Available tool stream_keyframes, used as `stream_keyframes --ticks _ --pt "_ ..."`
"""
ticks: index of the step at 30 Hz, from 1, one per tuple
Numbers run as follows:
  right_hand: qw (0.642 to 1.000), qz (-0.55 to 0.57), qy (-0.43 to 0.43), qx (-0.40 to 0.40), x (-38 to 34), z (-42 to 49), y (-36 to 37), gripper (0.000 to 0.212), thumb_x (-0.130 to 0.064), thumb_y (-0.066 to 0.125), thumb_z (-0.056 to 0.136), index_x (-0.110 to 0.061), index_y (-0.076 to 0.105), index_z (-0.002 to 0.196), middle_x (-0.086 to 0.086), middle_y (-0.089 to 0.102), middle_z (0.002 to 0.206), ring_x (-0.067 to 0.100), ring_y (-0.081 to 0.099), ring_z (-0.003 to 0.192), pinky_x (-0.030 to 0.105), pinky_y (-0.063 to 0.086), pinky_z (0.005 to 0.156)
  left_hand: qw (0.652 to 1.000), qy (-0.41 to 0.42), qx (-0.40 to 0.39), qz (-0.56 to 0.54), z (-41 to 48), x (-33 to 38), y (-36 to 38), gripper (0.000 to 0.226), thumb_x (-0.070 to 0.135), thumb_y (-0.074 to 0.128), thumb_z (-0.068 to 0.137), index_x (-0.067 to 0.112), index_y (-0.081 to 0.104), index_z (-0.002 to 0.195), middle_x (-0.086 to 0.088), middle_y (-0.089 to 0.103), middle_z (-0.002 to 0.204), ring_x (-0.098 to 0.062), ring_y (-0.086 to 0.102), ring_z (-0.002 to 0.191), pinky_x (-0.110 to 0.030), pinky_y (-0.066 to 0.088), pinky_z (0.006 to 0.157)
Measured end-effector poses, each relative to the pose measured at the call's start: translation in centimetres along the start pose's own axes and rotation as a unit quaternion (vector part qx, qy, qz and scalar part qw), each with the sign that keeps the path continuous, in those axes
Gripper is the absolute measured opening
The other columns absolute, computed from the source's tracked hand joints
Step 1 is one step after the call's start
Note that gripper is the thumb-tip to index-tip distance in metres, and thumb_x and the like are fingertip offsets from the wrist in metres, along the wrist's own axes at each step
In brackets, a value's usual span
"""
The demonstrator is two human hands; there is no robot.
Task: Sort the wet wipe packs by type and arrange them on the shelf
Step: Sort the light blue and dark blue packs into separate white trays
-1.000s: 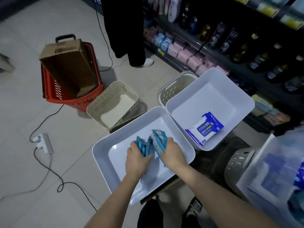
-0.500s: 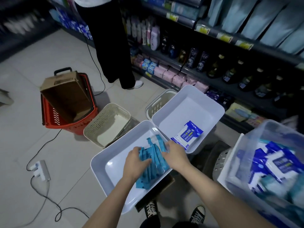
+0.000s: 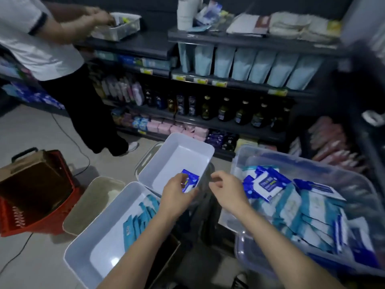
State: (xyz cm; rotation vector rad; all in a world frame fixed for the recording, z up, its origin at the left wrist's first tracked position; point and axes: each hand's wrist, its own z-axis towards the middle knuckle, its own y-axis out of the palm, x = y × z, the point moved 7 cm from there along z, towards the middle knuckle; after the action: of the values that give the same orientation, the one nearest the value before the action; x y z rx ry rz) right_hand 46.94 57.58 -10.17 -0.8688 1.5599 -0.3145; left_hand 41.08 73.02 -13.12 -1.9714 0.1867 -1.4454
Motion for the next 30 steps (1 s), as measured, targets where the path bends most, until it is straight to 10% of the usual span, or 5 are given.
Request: stream_keyframes --ticks 16,24,30 --pt "0.967 -0.144 0.202 0.055 24.4 -3.2 -18.7 0.044 -0.023 0.057 0.094 -0.006 0.05 0.134 0.012 0.051 0.137 0.026 0.051 0.122 0.032 0.042 0.097 0.97 0.095 -0.195 0.107 -0.6 13.3 19.3 0.043 0.027 0.067 0.086 0.013 0.055 0.124 -0.002 0.061 0.121 -0.02 0.061 0.101 -0.029 0.046 0.084" --pt "0.959 -0.216 0.166 0.072 26.6 -1.5 -20.3 0.026 -0.034 0.057 0.091 -0.009 0.058 0.087 0.013 0.066 0.098 0.029 0.059 0.099 0.029 0.04 0.069 0.947 0.06 -0.266 0.17 -1.9 14.8 26.8 0.044 0.027 0.067 0.088 0.009 0.053 0.126 -0.01 0.062 0.122 -0.023 0.061 0.105 -0.028 0.048 0.082" --pt "0.935 -0.278 0.219 0.025 27.2 -0.2 -20.1 0.052 -0.062 0.05 0.087 -0.012 0.064 0.097 0.007 0.066 0.109 0.031 0.051 0.112 0.04 0.037 0.097 0.954 0.012 -0.24 0.182 -1.9 14.3 27.8 0.035 0.01 0.061 0.086 0.004 0.053 0.12 -0.014 0.064 0.114 -0.028 0.06 0.097 -0.029 0.045 0.072"
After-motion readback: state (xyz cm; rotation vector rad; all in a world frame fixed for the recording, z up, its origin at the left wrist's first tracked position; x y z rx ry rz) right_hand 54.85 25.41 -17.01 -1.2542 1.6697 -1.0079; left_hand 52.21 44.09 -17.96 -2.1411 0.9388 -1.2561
